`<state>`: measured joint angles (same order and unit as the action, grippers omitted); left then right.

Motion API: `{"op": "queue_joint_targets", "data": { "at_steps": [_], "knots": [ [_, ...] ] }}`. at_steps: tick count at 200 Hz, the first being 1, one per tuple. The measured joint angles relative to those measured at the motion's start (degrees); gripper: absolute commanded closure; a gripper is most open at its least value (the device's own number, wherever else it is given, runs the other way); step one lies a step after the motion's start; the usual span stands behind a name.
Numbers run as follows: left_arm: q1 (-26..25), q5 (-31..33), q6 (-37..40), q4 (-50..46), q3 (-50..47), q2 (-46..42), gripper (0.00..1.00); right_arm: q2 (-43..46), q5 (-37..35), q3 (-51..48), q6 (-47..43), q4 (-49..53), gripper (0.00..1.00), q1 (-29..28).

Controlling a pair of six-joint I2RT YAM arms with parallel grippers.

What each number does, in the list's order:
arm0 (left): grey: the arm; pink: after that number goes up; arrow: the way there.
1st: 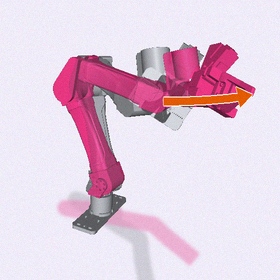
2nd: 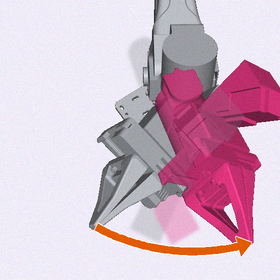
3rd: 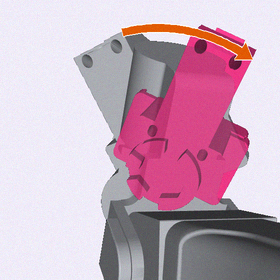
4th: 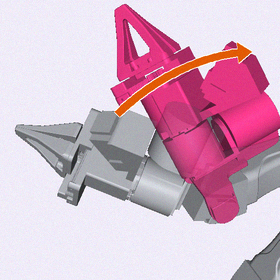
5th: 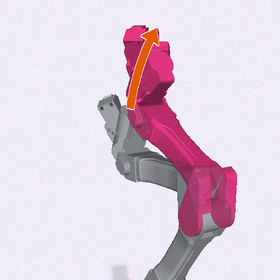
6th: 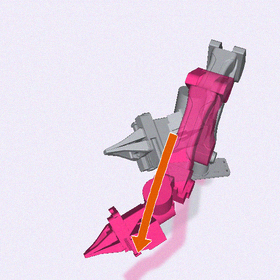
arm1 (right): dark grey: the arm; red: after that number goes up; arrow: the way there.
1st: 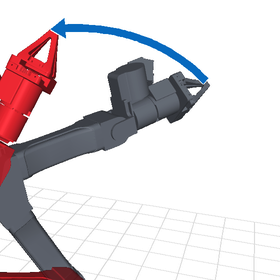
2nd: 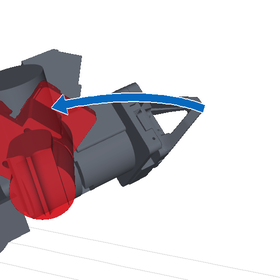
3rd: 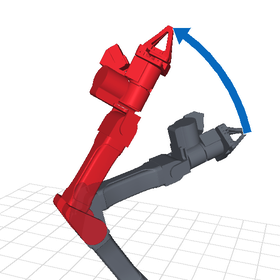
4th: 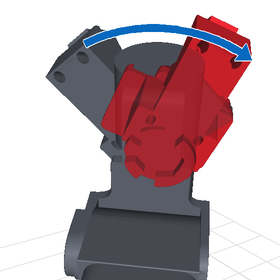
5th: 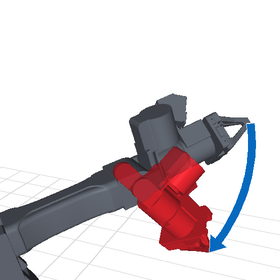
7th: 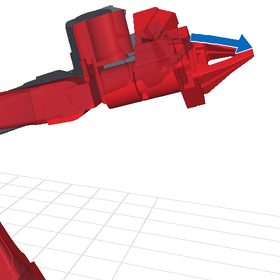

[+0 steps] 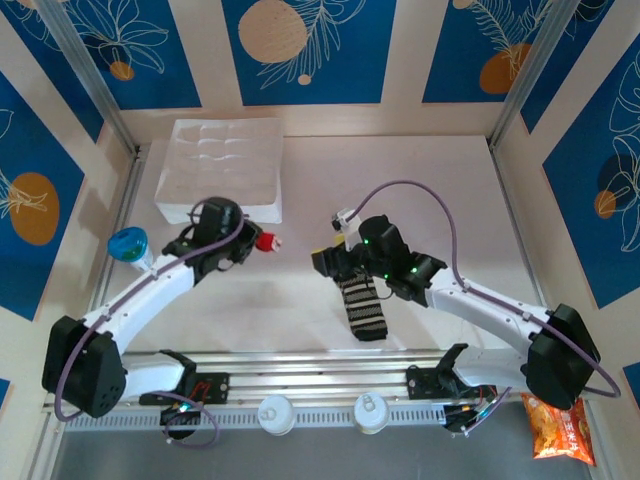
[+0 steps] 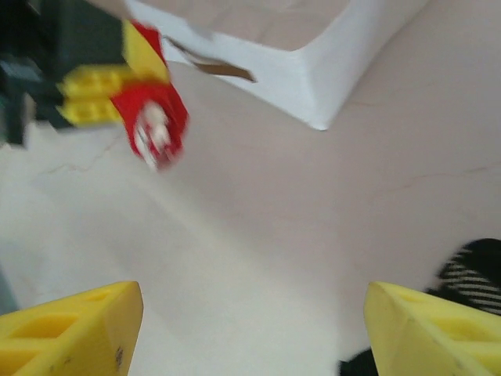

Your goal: Roll the socks

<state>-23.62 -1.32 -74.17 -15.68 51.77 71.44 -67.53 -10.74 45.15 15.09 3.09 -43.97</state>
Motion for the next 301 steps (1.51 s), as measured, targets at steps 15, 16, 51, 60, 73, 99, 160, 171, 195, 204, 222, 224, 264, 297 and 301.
{"op": "queue_joint_targets", "data": {
  "at_steps": [15, 16, 51, 60, 73, 99, 160, 171, 195, 204, 222, 224, 264, 297, 301],
  "knots": [
    [2.82, 0.02, 3.67, 0.50, 5.46, 2.62, 1.00, 1.70, -1.40, 0.02, -1.29, 2.12, 0.26, 1.49],
    [2.95, 0.02, 3.82, 0.55, 5.75, 2.78, 1.00, 1.86, -1.51, 0.02, -1.38, 2.25, 0.25, 1.62],
    [7.06, 0.44, 13.81, 2.80, 19.85, 14.62, 1.00, 3.54, -5.33, 1.20, -3.69, 4.72, 0.25, 3.41],
    [7.32, 0.66, 16.68, 2.91, 23.61, 18.34, 1.00, 3.61, -5.88, 1.60, -4.42, 5.18, 0.25, 3.39],
    [7.39, 1.11, 19.87, 2.86, 28.02, 22.93, 1.00, 3.74, -6.64, 1.84, -5.46, 5.35, 0.25, 3.39],
    [7.37, 3.74, 25.70, 0.66, 33.88, 30.03, 1.00, 4.63, -7.34, 2.25, -7.02, 6.67, 0.25, 3.45],
    [6.71, 8.26, 35.36, -3.91, 35.93, 34.99, 1.00, 8.41, -7.34, 2.43, -7.32, 9.46, 0.25, 3.50],
    [6.47, 8.92, 36.44, -3.93, 35.93, 35.65, 1.00, 8.85, -7.34, 2.43, -7.32, 10.23, 0.25, 3.50],
    [5.27, 11.17, 39.04, -3.98, 36.06, 37.59, 1.00, 10.25, -7.28, 2.43, -7.32, 11.58, 0.24, 3.50],
    [4.55, 12.33, 40.22, -3.91, 36.24, 38.56, 1.00, 10.88, -7.28, 2.43, -7.32, 11.85, 0.24, 3.50],
    [2.62, 14.69, 42.60, -3.91, 36.26, 40.13, 1.00, 12.61, -7.21, 2.43, -7.30, 12.20, 0.22, 3.50],
    [2.40, 14.95, 42.86, -3.89, 36.26, 40.22, 1.00, 12.83, -7.17, 2.43, -7.32, 12.20, 0.22, 3.50],
    [-0.42, 20.96, 46.62, -1.27, 34.75, 40.50, 1.00, 15.87, -7.06, 2.43, -7.30, 12.96, 0.21, 3.56],
    [-1.57, 24.46, 48.63, 1.38, 30.84, 40.26, 1.00, 15.89, -7.06, 2.43, -7.32, 13.99, 0.21, 3.69],
    [-1.66, 24.76, 48.70, 1.53, 30.36, 40.22, 1.00, 15.89, -7.06, 2.43, -7.32, 14.14, 0.21, 3.72]
  ]
}}
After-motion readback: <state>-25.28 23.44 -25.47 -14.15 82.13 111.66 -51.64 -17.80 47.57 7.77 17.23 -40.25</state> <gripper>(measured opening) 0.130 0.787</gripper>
